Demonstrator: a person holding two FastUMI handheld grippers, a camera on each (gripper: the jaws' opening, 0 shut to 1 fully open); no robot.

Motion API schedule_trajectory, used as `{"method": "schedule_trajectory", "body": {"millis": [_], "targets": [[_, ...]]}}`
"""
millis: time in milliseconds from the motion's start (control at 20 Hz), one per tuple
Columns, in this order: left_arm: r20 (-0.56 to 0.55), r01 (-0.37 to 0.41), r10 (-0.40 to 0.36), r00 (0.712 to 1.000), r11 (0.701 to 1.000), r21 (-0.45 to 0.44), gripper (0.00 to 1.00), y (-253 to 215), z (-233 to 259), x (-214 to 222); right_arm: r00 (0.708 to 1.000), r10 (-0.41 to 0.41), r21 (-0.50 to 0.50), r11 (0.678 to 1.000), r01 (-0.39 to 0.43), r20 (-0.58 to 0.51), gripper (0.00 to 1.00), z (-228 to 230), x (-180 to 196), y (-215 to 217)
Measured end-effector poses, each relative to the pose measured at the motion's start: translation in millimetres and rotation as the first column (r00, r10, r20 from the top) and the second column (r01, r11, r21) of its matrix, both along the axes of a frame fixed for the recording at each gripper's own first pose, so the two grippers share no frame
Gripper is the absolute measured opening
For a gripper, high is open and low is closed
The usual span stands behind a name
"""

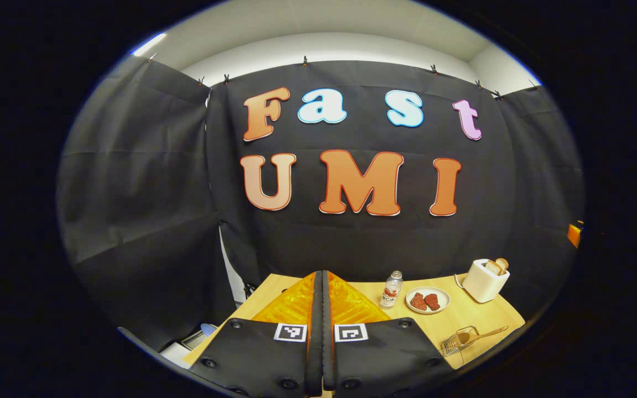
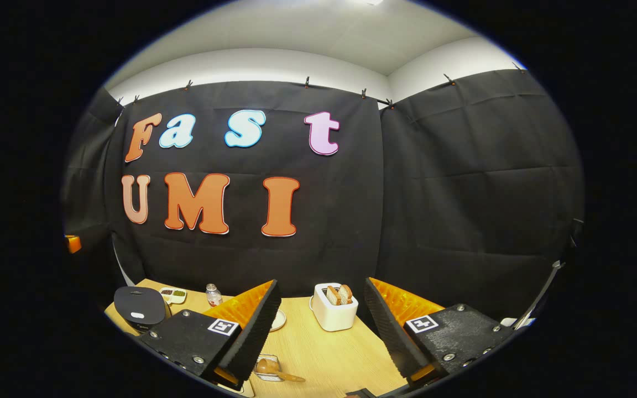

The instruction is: Close the left gripper, press the button to open the rice cooker; take a wooden spoon from the chopstick holder with the right hand, scoop a spoonful of rice and pour it into the rice cooker, then put the wooden spoon back into the chopstick holder.

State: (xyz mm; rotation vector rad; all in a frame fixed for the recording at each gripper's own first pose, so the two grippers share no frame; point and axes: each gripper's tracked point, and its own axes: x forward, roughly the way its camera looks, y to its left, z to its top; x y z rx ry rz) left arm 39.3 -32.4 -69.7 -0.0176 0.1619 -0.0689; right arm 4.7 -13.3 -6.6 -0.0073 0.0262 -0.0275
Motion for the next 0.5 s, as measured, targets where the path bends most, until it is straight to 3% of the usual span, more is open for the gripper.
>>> {"method": "schedule_trajectory", "body": {"millis": [100, 300, 350, 500], "targets": [[-0.053, 0.029, -0.030, 0.998, 1.000, -0.006, 0.05, -9.4, -23.2, 5.7, 1.000, -0.002, 0.000, 1.000, 0.002, -0.002, 0.89, -0.1, 0.1, -0.5], [-0.171, 0.082, -0.080, 0.982, 0.997, 0.006, 0.05, -28.2, -77.6, 19.6, 1.000, -0.004, -0.010, 1.000, 0.004, -0.026, 0.99, -5.7, -2.3, -2.8], [-0.196, 0.095, -0.091, 0.976, 0.995, 0.008, 0.02, -33.8, -90.7, 23.1, 1.000, -0.010, -0.018, 1.000, 0.010, -0.027, 0.94, -6.2, -2.9, -5.1], [-0.316, 0.121, -0.121, 0.941, 0.992, -0.020, 0.04, -47.8, -140.5, 25.7, 0.999, -0.023, -0.033, 0.999, 0.021, -0.044, 0.94, -8.9, -5.3, -7.9]]}}
